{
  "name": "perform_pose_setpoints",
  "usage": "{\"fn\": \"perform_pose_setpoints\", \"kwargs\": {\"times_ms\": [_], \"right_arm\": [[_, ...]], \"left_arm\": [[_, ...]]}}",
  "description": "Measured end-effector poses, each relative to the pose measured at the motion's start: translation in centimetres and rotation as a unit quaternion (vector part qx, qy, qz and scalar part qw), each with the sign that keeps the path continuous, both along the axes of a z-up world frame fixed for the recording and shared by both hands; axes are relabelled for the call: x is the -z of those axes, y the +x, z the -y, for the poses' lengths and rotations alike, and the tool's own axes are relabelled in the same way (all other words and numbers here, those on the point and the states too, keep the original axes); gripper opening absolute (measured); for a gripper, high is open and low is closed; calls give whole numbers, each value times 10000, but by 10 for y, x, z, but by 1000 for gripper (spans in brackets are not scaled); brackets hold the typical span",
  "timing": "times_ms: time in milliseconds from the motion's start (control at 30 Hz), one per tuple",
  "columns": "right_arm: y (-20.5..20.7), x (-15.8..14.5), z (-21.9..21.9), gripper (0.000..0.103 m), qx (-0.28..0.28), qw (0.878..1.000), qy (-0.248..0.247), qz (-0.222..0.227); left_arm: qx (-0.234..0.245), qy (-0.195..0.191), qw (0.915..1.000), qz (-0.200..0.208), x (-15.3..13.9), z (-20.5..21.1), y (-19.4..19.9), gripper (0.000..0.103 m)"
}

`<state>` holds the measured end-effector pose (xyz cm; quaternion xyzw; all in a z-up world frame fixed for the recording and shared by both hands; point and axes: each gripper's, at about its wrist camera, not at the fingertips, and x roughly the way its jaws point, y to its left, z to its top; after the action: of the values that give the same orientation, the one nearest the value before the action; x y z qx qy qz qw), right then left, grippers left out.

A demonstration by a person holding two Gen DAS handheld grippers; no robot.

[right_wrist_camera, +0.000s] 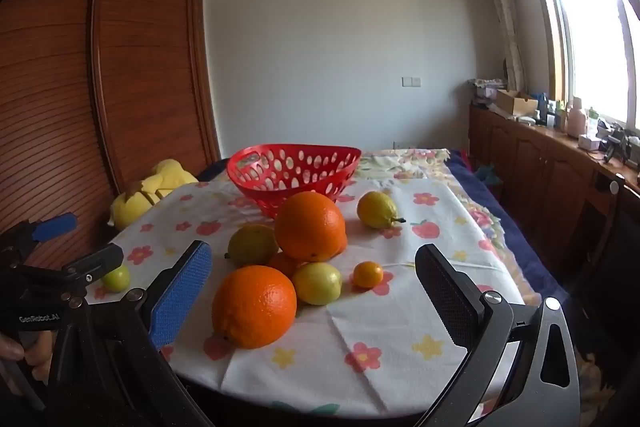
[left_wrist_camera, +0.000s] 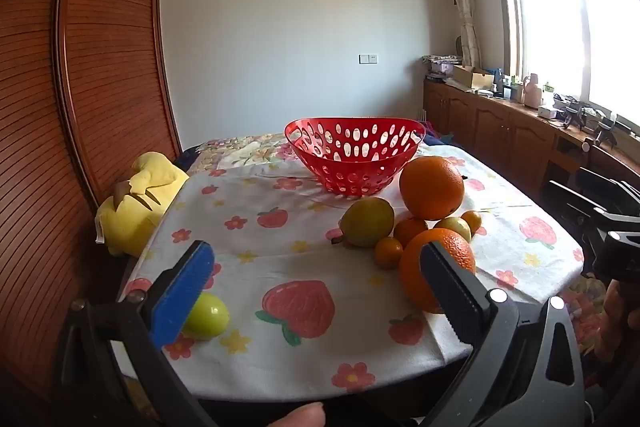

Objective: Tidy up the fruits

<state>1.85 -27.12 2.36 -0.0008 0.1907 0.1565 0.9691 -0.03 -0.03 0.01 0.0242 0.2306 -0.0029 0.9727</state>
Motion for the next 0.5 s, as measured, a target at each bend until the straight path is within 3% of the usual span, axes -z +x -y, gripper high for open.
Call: {"fn": "perform_pose_setpoints", "kwargs": {"times_ms": [500], "right_arm": [[0, 1, 0, 103, 11, 10000, -25, -7]], "left_arm": [[1, -31, 10000, 4, -2, 0, 1, 103]]}}
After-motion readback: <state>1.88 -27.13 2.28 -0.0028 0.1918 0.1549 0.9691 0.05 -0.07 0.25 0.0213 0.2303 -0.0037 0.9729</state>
